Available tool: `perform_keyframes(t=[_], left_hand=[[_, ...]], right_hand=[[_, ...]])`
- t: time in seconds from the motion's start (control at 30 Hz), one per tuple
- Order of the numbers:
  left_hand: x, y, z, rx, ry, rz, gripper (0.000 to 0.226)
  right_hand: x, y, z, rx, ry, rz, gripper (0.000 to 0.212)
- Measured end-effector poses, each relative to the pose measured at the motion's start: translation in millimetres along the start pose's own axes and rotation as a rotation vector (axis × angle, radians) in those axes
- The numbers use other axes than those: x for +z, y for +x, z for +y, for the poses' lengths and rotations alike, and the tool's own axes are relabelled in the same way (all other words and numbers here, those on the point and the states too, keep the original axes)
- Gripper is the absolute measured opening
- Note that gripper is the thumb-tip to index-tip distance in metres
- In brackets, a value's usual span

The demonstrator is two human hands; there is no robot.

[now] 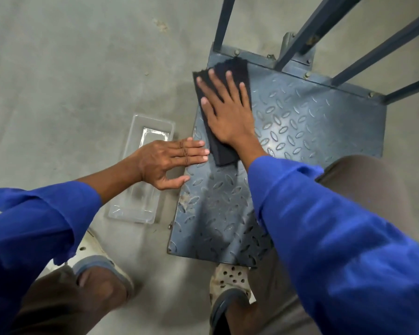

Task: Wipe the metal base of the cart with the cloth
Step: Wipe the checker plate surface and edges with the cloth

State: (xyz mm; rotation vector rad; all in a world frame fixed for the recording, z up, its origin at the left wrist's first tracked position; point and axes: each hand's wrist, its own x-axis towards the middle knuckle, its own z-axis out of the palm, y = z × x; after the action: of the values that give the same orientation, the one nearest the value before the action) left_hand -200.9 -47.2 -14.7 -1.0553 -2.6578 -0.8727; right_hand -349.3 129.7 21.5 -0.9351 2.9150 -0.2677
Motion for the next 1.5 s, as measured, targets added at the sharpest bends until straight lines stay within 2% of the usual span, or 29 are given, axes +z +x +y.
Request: perform_keyframes(t=[0.07, 0.13, 0.2, 0.27, 0.33, 0.43, 0.57, 0.67, 0.77, 0.87, 1.0, 1.1, 1.23, 1.4, 1.5], left_hand=[[-2, 0, -1, 0.001, 0.001, -0.009, 0.056], [-2, 0, -1, 0.002, 0.003, -0.014, 0.057], [-1, 1, 0, -0.001, 0.002, -0.004, 0.058], [1, 1, 1, -0.010, 0.000, 0.005, 0.058], [1, 0, 2, -0.018, 0.014, 0.013, 0.057], [-2, 3, 3, -0.006, 0.012, -0.019, 0.057], [-4, 6, -1, 0.004, 0.022, -0.007, 0.053], [-5, 12, -8, 0.042, 0.066, 0.003, 0.049], [-13, 21, -27, 0.098, 0.154, -0.021, 0.046], [-22, 32, -41, 0.029, 0.209, 0.014, 0.043], [-26, 52, -50, -0.055, 0.222, 0.011, 0.043], [-35, 73, -65, -0.106, 0.232, -0.054, 0.046], [-49, 98, -86, -0.188, 0.218, -0.158, 0.051], [-56, 108, -100, -0.208, 0.182, -0.171, 0.051], [-58, 110, -103, -0.211, 0.180, -0.167, 0.050]], right_hand=[[1, -33, 14, 0.011, 0.009, -0.007, 0.054], [-4, -51, 39, 0.164, 0.023, 0.014, 0.055], [-10, -32, 53, 0.310, 0.031, 0.011, 0.057], [-8, 2, 42, 0.364, 0.047, 0.020, 0.058], [-2, 20, 17, 0.262, 0.021, 0.024, 0.058], [5, -8, -1, 0.057, 0.014, 0.020, 0.054], [1, -64, 29, 0.188, 0.055, 0.008, 0.053], [-5, -32, 47, 0.291, 0.058, 0.002, 0.055], [-6, 13, 44, 0.237, 0.039, 0.005, 0.055], [2, -24, 26, 0.161, 0.035, 0.032, 0.053], [11, -124, 12, 0.509, 0.001, 0.151, 0.053], [11, -101, 18, 0.574, 0.023, 0.156, 0.054], [13, -70, 14, 0.487, 0.027, 0.132, 0.055], [17, -153, -41, 0.185, 0.060, 0.044, 0.052], [14, -147, -14, 0.266, 0.026, 0.060, 0.052]])
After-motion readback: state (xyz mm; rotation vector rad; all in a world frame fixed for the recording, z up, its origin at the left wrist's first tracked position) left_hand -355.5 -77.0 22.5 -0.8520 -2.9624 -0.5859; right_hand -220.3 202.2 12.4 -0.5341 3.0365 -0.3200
